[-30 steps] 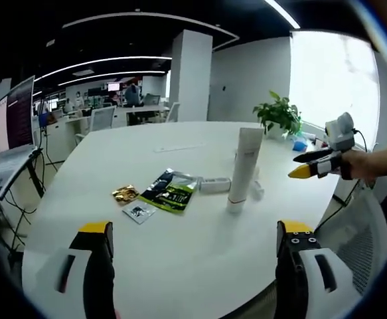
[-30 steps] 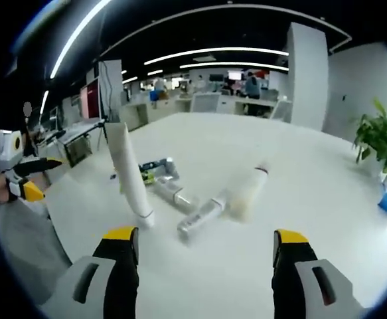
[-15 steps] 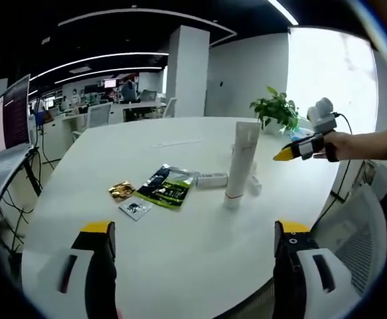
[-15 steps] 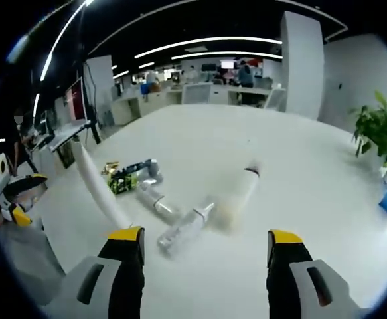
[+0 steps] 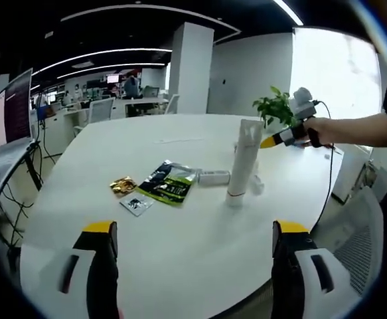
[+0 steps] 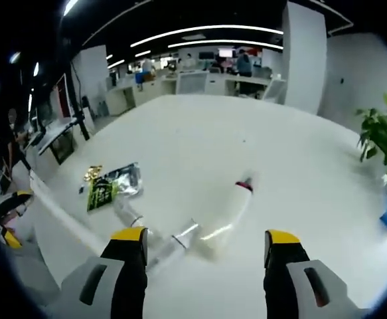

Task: Arrange the skincare products in the storage area until every visible bottle or jar stands upright without overlapping.

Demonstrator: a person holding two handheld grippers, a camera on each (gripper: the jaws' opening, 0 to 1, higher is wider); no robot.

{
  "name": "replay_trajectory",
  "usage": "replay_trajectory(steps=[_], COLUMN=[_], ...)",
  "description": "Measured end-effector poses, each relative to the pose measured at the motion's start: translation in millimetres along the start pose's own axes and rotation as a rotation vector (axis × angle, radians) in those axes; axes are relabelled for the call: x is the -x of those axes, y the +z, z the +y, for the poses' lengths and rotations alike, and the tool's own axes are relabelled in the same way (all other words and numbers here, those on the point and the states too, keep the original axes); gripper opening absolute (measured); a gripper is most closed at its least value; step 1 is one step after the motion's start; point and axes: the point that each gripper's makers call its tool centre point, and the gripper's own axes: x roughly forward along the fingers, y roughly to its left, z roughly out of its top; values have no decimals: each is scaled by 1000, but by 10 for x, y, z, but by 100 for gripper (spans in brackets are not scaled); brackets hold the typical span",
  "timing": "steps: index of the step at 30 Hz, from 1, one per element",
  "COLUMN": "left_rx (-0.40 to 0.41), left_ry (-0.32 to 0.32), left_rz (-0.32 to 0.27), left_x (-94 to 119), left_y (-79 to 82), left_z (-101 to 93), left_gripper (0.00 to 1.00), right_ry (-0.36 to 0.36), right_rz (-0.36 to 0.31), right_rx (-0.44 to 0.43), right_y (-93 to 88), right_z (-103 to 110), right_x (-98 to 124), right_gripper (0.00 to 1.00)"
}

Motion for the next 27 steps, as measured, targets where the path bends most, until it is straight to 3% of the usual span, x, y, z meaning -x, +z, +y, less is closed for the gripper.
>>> replay_trajectory(steps=[10, 14, 17, 27], left_rx=[13, 14, 10, 38], left_ry=[8, 10, 12, 34], left_rz=[12, 21, 33, 48], left_x=[-1, -4, -11, -10], left_y=[-21, -42, -61, -97], left_z=[23, 28, 30, 73], left_gripper=[88, 88, 88, 87], right_ry=[6, -14, -19, -24], right_rz=[39, 111, 127, 181], right_rx=[1, -49, -76, -88], right_y=[163, 75, 47, 22], right_z=[-66, -135, -146, -310], right_x=[-296, -389, -414, -697], right_gripper=[72, 67, 62, 62])
